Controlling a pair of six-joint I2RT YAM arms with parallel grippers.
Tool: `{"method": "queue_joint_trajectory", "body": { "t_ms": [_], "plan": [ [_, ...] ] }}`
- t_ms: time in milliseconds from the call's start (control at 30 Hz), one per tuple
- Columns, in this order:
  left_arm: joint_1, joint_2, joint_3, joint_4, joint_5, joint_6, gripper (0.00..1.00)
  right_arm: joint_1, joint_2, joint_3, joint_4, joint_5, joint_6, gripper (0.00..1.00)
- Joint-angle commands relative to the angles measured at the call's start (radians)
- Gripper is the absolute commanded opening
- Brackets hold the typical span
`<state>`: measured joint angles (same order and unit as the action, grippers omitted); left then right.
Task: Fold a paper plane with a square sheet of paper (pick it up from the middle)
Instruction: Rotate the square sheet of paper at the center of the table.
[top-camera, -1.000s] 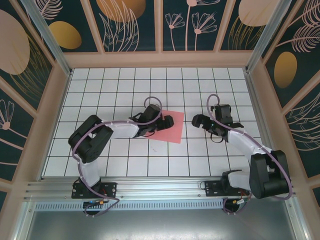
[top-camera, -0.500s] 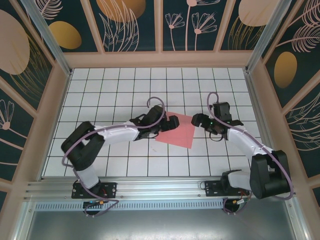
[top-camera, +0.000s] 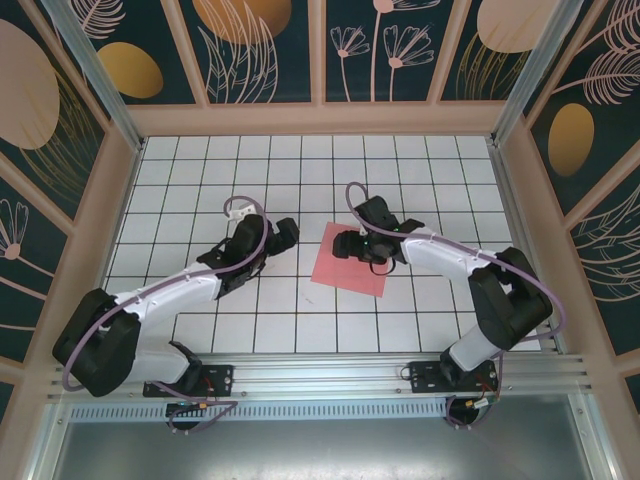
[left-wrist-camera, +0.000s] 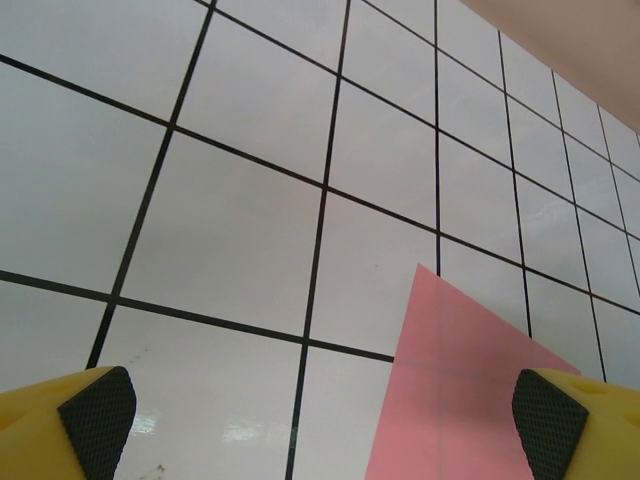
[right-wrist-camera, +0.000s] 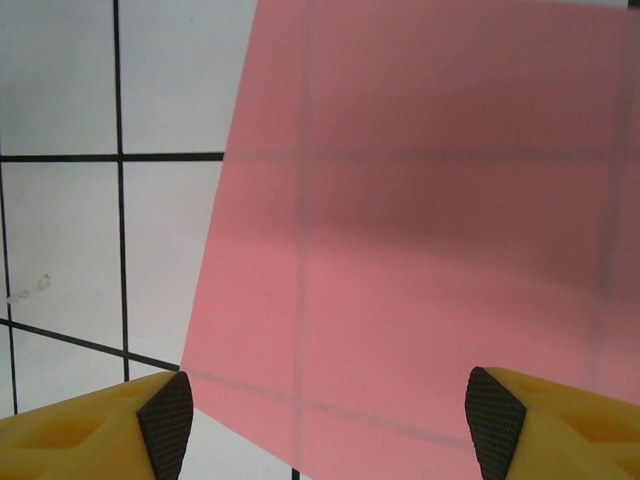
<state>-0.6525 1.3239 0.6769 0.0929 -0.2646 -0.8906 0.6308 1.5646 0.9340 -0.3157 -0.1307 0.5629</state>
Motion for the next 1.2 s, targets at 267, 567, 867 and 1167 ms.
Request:
{"method": "queue_joint_trajectory", "body": {
  "t_ms": [267,567,867,1167],
  "plan": [
    [0.008,-0.09,-0.016,-0.051,-0.176,0.018,0.99,0.075,0.14,0.145,0.017,-0.067,-0.019,0.71],
    [0.008,-0.268,-0.11,-0.06,-0.256,0.021,0.98,0.115,0.255,0.145,0.053,-0.173,-0.077,0.69],
    [0.008,-0.352,-0.2,-0.046,-0.233,-0.04,0.98,0.106,0.15,-0.025,-0.003,-0.199,-0.187,0.69],
    [0.008,-0.332,-0.187,0.02,-0.225,0.056,0.98,0.093,-0.006,0.037,-0.149,-0.079,-0.217,0.71]
  ]
}}
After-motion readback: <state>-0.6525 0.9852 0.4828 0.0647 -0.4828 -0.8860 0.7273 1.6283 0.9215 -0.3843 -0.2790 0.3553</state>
